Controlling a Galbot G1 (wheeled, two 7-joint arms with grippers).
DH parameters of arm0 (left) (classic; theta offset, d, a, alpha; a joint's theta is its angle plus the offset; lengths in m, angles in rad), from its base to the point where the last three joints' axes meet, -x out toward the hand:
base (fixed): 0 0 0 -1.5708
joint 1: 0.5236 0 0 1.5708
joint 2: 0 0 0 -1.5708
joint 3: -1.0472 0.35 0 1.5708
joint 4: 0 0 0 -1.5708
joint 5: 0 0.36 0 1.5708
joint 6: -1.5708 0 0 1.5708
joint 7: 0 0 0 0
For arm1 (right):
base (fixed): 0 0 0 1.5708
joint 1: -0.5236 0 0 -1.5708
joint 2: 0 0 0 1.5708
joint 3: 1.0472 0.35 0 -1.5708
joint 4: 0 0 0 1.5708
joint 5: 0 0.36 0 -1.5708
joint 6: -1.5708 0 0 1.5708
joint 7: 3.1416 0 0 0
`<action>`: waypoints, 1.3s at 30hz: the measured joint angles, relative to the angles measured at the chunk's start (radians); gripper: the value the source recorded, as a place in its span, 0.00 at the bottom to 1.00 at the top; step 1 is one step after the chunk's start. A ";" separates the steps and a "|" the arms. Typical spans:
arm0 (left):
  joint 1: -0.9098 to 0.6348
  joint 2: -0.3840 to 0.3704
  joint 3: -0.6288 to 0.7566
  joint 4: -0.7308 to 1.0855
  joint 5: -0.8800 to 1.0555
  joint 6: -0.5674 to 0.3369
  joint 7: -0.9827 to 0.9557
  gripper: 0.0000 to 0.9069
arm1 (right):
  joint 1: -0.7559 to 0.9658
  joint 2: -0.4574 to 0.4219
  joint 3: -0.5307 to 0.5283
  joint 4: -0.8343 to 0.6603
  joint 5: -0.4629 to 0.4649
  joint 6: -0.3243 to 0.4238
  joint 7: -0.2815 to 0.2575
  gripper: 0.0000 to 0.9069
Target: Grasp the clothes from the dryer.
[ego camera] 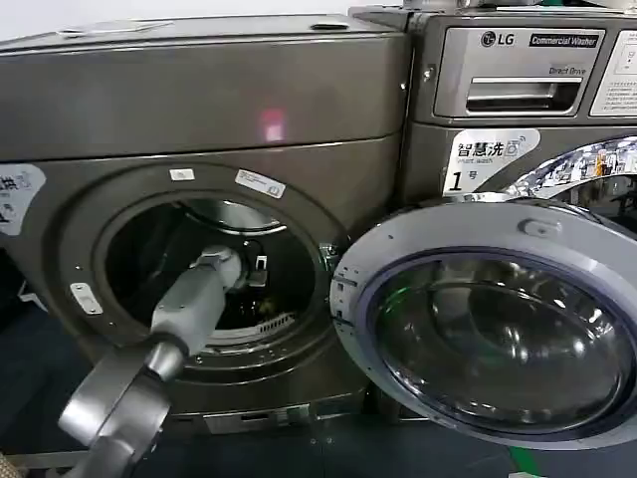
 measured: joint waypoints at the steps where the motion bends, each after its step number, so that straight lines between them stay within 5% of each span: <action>1: 0.001 -0.003 -0.002 0.004 0.000 0.000 -0.001 0.15 | 0.001 0.001 -0.001 -0.001 -0.001 0.000 0.000 1.00; 5: 0.005 -0.008 -0.005 0.011 0.001 -0.007 -0.002 0.00 | 0.001 0.001 -0.003 -0.003 -0.001 0.002 0.000 1.00; 24: -0.012 0.022 -0.063 -0.030 -0.072 -0.006 -0.041 0.00 | 0.008 0.004 -0.012 -0.005 -0.001 0.005 0.001 1.00; 39: 0.235 0.075 -0.323 -0.355 -0.498 0.084 -0.388 0.00 | 0.009 0.010 -0.032 0.001 0.003 0.024 0.001 1.00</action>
